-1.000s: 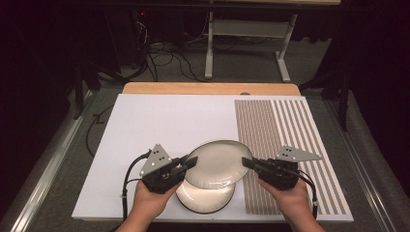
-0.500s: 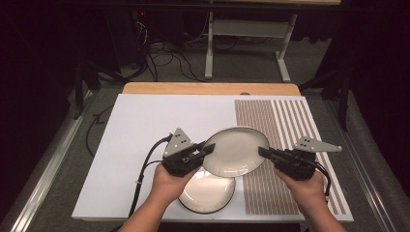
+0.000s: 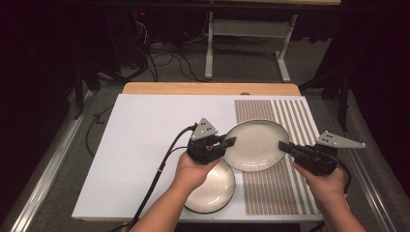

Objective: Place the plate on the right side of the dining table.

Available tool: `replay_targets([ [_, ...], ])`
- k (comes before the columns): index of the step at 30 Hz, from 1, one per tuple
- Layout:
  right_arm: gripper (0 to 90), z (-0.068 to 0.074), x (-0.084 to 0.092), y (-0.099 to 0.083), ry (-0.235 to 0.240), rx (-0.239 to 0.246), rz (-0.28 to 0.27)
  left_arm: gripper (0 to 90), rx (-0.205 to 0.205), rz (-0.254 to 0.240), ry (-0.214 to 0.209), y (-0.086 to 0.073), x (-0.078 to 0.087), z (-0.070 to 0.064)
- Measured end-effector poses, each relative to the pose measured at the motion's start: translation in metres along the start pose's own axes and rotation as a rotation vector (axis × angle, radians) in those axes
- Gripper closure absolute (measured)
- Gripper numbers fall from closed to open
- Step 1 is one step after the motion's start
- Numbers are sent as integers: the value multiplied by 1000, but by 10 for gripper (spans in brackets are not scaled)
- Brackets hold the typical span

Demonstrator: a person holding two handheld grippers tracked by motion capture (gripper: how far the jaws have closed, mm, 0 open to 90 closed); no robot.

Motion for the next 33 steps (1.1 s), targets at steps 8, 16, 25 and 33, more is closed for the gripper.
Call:
replay_targets([
  [8, 878, -22, 5, -3, -31, -23, 5, 785, 19, 11, -30, 3, -24, 2],
  [16, 878, -45, 6, -15, -73, -41, 18, 775, 37, 69, -46, -2, -53, 8],
  [25, 879, -71, 6, -29, -100, -83, 31, 766, 60, 115, -53, -5, -84, 10],
  [33, 879, -88, 11, -39, -136, -109, 33, 758, 72, 132, -70, -11, -108, 11],
])
Point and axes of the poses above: each handheld gripper's, and its own axes: x roughly backward along the jaws, y roughly out of its top, z roughly to its left, the point moved 10 cm from there along -x, roughly forward along the jaws, and after that the axes turned 14 degrees about -y, right-handed, at the moved point
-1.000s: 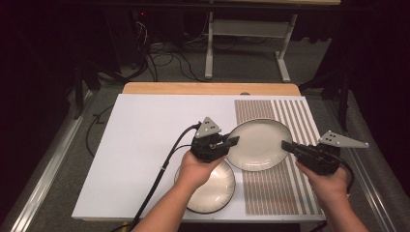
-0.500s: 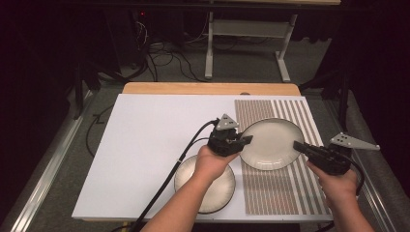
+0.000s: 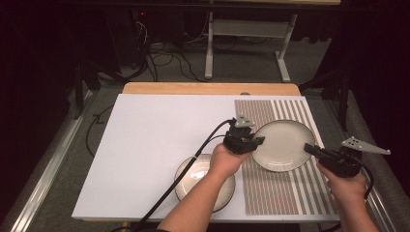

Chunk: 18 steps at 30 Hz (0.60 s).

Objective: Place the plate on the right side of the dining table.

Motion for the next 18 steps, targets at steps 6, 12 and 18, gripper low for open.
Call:
replay_targets([
  [6, 880, -12, -2, -6, -31, -2, 11, 746, 51, 14, -5, -6, -17, 4],
  [12, 880, -23, -4, -11, -44, -22, 18, 738, 62, 38, 4, -8, -29, 6],
  [18, 880, -24, -8, -15, -51, -12, 34, 729, 66, 56, 16, -13, -32, 10],
])
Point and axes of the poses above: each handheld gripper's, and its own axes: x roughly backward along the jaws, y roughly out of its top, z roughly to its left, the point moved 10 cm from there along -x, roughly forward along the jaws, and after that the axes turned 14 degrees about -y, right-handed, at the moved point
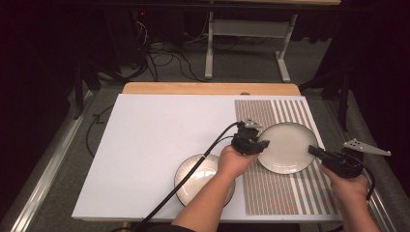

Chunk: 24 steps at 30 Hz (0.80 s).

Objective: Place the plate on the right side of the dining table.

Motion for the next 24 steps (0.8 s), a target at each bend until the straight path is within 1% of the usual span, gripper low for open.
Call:
replay_targets([
  [2, 880, 0, -1, 0, -8, 9, -4, 726, 2, 4, 2, 0, 0, 1],
  [9, 880, 1, -5, -1, -22, 10, 3, 717, 14, 15, 17, -1, -3, 6],
  [13, 880, -2, -6, -1, -26, 9, 3, 713, 3, 27, 27, 0, -5, 7],
  [14, 879, -2, -6, -1, -26, 10, 2, 711, 5, 28, 31, 1, -6, 7],
  [16, 878, -3, -6, -2, -32, 11, 7, 702, -4, 33, 53, 2, -7, 9],
  [17, 878, -3, -6, -2, -34, 13, 7, 698, 2, 34, 51, 2, -8, 8],
  [18, 878, -3, -6, -2, -35, 13, 8, 697, -7, 32, 75, 2, -7, 9],
  [19, 877, -3, -6, -3, -40, 16, 9, 687, -10, 22, 83, 4, -5, 10],
  [20, 877, -4, -7, -3, -41, 16, 11, 655, -5, 14, 79, 5, -4, 10],
  [21, 877, -4, -6, -3, -40, 13, 13, 628, -1, -7, 78, 7, 1, 10],
  [24, 877, -5, -6, -4, -32, 6, 13, 536, -4, -36, 77, 9, 14, 10],
])
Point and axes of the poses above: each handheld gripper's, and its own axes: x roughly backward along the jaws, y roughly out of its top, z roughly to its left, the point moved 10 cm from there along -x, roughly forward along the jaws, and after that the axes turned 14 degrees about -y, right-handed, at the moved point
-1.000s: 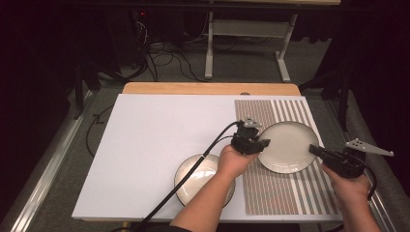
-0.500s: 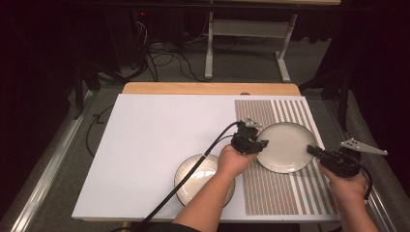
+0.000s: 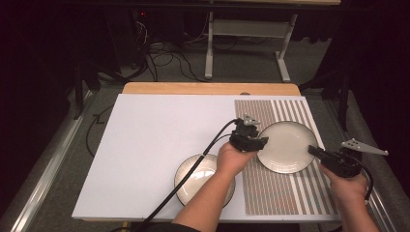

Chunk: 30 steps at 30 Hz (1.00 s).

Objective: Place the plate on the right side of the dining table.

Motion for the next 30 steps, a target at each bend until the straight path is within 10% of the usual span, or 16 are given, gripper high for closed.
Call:
replay_targets([
  [14, 874, -1, -2, 0, -9, -3, 3, 348, -51, -154, 33, -11, 100, 19],
  [30, 864, -4, -7, -2, -28, -31, 29, 178, -84, -172, 141, -77, 220, 40],
])
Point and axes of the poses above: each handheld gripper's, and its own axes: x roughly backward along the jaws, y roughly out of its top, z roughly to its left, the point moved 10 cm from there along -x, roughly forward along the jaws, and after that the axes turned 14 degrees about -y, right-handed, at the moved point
